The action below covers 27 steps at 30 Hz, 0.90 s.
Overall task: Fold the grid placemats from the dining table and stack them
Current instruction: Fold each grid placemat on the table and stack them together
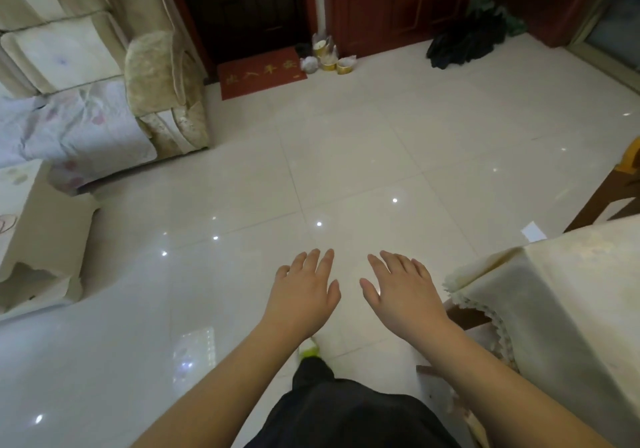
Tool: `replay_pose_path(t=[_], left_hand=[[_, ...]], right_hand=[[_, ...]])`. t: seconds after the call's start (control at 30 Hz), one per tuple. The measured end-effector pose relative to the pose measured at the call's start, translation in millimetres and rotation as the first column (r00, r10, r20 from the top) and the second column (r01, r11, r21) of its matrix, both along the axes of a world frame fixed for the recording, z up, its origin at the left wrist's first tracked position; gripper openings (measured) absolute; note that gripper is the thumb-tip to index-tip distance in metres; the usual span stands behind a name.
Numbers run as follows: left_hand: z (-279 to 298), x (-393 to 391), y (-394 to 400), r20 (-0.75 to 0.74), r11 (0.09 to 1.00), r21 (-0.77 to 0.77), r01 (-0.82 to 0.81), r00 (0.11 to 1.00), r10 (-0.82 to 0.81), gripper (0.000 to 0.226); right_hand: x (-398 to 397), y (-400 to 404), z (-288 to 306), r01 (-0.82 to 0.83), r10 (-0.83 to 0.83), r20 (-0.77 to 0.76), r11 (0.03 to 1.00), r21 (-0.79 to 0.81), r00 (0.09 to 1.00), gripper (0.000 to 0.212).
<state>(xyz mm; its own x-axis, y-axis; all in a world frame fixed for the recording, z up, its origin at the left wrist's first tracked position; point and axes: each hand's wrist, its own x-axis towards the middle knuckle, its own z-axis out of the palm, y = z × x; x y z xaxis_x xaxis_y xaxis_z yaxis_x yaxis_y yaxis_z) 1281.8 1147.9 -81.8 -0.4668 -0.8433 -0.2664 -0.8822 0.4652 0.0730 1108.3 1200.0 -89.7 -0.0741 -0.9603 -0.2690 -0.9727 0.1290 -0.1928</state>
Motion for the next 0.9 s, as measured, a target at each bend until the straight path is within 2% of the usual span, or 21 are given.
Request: replay_pose_path(t=[0.13, 0.23, 0.27, 0.33, 0.47, 0.57, 0.67, 0.8, 0.9], left_hand=[[-11.5, -17.7, -58.4, -0.022, 0.998, 0.005, 0.056, 0.998, -0.056, 0.06], [-19.3, -27.3, -109.2, -0.052, 0.994, -0.024, 0.106, 0.993, -0.107, 0.06], [-19.0, -31.1, -128.4, -0.061, 0.99, -0.028, 0.136, 0.989, -0.137, 0.06], [-15.5, -36.7, -156.6, -0.084, 0.986, -0.028, 0.167, 0.982, -0.169, 0.06], [3.0, -52.1, -224.9, -0.103, 0.967, -0.026, 0.254, 0.961, -0.255, 0.06], [9.4, -79.5, -269.2, -0.092, 0.942, -0.048, 0.331, 0.938, -0.335, 0.06], [20.4, -118.7, -301.5, -0.075, 0.908, -0.082, 0.41, 0.906, -0.416, 0.068], [31.8, -183.1, -338.7, -0.097, 0.84, -0.1, 0.534, 0.835, -0.542, 0.06], [42.0, -237.8, -362.1, -0.122, 0.786, -0.115, 0.608, 0.776, -0.619, 0.06]], right_hand=[[-12.0, -51.9, -8.3, 0.058, -0.058, -0.022, 0.998, 0.01, 0.998, 0.059], [-16.7, -96.3, -15.5, 0.116, -0.116, -0.046, 0.993, 0.006, 0.992, 0.079], [-19.2, -112.1, -15.4, 0.144, -0.144, -0.05, 0.99, 0.002, 0.988, 0.079], [-24.7, -137.5, -9.1, 0.181, -0.181, -0.043, 0.983, -0.003, 0.983, 0.075], [-39.9, -192.2, 11.7, 0.232, -0.232, -0.042, 0.973, -0.003, 0.972, 0.089], [-57.6, -220.4, 27.7, 0.288, -0.288, -0.045, 0.957, -0.023, 0.956, 0.091], [-82.5, -240.1, 37.0, 0.355, -0.357, -0.065, 0.934, -0.051, 0.932, 0.088], [-133.5, -256.7, 44.5, 0.451, -0.453, -0.082, 0.892, -0.044, 0.888, 0.059], [-177.3, -265.2, 48.4, 0.513, -0.515, -0.085, 0.857, -0.048, 0.853, 0.057]])
